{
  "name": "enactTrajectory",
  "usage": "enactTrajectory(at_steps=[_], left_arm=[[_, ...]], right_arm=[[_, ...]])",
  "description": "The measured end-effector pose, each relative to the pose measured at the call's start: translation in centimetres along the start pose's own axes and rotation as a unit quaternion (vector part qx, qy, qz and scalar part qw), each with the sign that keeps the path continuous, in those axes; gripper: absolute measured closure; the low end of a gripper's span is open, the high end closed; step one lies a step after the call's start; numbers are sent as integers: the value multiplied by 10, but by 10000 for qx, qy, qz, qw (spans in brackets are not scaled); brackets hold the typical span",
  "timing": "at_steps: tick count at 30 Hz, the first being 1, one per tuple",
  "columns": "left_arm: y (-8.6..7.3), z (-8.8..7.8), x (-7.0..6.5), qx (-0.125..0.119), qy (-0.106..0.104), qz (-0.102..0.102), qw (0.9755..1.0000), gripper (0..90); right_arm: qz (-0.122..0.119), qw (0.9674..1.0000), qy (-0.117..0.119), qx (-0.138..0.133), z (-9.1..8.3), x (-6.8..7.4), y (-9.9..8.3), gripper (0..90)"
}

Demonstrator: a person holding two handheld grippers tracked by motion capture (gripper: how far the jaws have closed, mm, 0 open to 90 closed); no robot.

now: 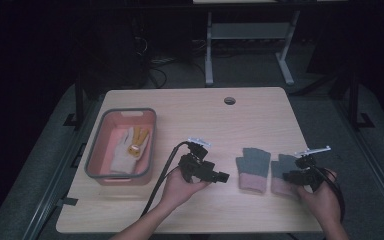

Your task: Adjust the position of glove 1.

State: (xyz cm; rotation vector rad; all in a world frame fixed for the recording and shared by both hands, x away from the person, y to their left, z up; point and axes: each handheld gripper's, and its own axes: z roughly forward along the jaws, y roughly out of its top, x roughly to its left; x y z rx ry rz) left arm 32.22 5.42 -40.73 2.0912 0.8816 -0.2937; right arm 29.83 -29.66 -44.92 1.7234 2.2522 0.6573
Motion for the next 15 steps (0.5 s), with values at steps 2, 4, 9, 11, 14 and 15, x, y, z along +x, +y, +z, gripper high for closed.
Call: enactTrajectory(at_steps=[2, 4, 9, 11, 14, 15], left_arm=[[-1, 1, 0, 6, -6, 11, 10000, 211], [-2, 2, 1, 6, -30, -23, 10000, 210], [-3, 0, 4, -37, 2, -31, 10000, 215], [-3, -1, 5, -39, 16, -65, 10000, 215], [-3, 0, 6, -29, 16, -65, 10000, 215], [-3, 0, 6, -20, 17, -61, 10000, 215]], right_arm=[[0, 10000, -41, 14, 0, 1, 0, 729], [-27, 10000, -76, 7, 0, 2, 0, 764], [43, 9999, -110, 65, 1, 3, 3, 830], [30, 9999, -135, 70, 1, 4, 3, 847], [107, 9999, -87, 46, 0, 3, 3, 860], [147, 9999, -65, 41, 0, 2, 3, 862]])
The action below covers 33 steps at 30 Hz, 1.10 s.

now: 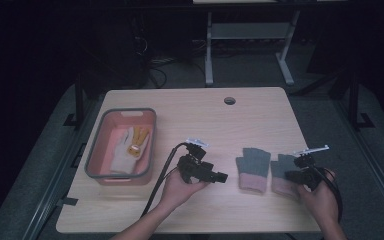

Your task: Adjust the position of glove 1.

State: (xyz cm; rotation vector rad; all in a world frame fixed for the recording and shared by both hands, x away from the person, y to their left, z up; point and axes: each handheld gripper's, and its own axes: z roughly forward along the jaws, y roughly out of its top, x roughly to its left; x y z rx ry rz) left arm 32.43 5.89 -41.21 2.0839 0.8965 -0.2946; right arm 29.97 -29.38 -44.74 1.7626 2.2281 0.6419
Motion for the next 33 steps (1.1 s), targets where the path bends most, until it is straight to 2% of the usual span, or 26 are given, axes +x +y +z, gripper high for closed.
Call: enactTrajectory(at_steps=[8, 12, 22, 33], left_arm=[[0, -2, 0, -26, 12, -8, 10000, 215], [-2, -2, 2, -10, 7, -20, 10000, 215], [-4, -1, 3, 19, 48, -32, 10000, 216], [-5, 0, 3, 16, 53, -31, 10000, 216]], right_arm=[[230, 9996, 152, -18, -7, -3, 1, 868], [240, 9994, 228, -75, -12, 1, 3, 867], [114, 9988, 408, -231, -26, 18, 20, 866], [-132, 9977, 609, -284, -23, 45, 39, 863]])
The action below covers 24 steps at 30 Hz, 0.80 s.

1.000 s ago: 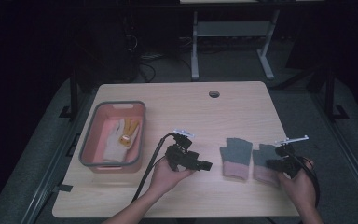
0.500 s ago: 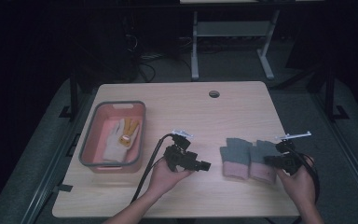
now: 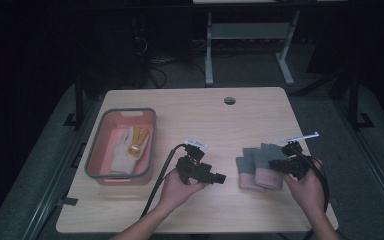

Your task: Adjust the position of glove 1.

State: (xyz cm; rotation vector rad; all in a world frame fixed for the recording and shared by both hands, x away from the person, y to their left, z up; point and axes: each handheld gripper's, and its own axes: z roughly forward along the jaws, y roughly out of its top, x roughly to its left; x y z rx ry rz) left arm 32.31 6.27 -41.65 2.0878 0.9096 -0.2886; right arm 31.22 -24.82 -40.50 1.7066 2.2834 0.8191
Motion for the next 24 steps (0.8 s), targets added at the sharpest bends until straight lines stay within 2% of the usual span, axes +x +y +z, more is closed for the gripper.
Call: enactTrajectory(at_steps=[6, 13, 17, 24], left_arm=[[-1, 1, 0, 25, -1, -4, 10000, 216], [-1, 4, -1, 43, -24, -38, 10000, 216], [-1, 5, 1, 34, -26, -32, 10000, 215], [0, 11, -1, 67, -72, -61, 9999, 216]], right_arm=[[-167, 9998, 65, 97, 13, 15, 7, 862], [-196, 9996, 144, 173, 24, 24, 12, 859], [-147, 9995, 152, 229, 29, 27, 14, 857], [-34, 9994, 207, 273, 36, 26, 12, 822]])
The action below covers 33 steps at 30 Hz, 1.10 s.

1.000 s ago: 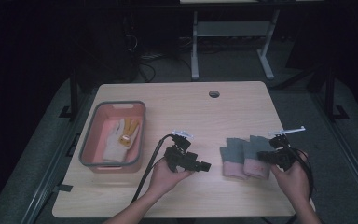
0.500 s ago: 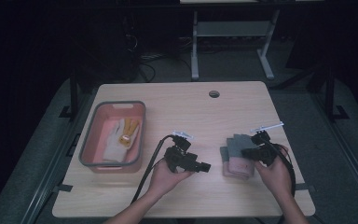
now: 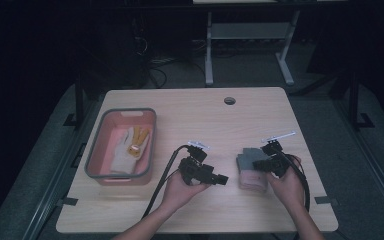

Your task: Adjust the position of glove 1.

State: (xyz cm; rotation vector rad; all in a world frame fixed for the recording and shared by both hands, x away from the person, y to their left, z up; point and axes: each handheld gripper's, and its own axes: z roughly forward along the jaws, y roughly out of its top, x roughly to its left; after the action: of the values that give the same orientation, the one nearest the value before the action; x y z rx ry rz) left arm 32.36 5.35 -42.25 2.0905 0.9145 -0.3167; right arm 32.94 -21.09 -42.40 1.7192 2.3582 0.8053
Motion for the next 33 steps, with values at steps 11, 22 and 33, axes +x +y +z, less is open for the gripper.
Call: enactTrajectory(at_steps=[11, 22, 33], left_arm=[[12, 26, -8, 76, -112, -109, 9998, 247], [18, 53, -3, 58, -282, -502, 9983, 331], [19, 75, -2, 162, -282, -760, 9966, 356]], right_arm=[[462, 9976, 413, -299, -13, -19, -9, 635], [801, 9926, 740, -533, -16, -42, -31, 565], [1006, 9888, 933, -581, -8, -52, -41, 564]])
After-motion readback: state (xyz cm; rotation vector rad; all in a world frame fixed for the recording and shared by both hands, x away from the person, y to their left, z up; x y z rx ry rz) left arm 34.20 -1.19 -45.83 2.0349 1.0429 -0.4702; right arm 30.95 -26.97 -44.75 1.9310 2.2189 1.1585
